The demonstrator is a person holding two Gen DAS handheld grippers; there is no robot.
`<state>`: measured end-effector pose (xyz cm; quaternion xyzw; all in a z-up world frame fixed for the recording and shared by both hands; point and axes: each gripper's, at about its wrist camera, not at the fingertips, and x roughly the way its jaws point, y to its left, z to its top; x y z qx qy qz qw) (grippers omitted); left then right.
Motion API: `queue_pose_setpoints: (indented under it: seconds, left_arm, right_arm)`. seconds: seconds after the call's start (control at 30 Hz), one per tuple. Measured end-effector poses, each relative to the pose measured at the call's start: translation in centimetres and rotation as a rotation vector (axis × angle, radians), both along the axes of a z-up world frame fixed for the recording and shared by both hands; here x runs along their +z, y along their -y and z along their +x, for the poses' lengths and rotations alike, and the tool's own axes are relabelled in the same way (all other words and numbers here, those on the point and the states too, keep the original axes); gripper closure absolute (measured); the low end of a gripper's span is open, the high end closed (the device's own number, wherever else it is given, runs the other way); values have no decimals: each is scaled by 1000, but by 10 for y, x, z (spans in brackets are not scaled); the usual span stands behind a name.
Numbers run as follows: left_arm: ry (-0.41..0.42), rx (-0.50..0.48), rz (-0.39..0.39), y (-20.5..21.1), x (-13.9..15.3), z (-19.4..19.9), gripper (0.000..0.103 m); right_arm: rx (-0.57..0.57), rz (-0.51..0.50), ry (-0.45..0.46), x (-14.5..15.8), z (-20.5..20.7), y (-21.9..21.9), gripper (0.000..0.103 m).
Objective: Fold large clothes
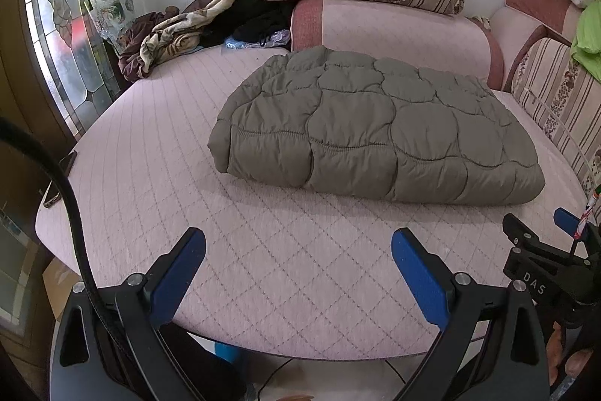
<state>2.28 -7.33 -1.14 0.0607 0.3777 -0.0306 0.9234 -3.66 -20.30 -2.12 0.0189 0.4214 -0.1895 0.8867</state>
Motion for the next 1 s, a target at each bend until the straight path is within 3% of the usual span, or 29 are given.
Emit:
queue_pose_setpoints:
  seconds: [1.0]
  left_arm:
    - [-70,23,17,-10,-24,4,4]
  right_arm:
    - [38,-7,7,-8,-3,-13,19]
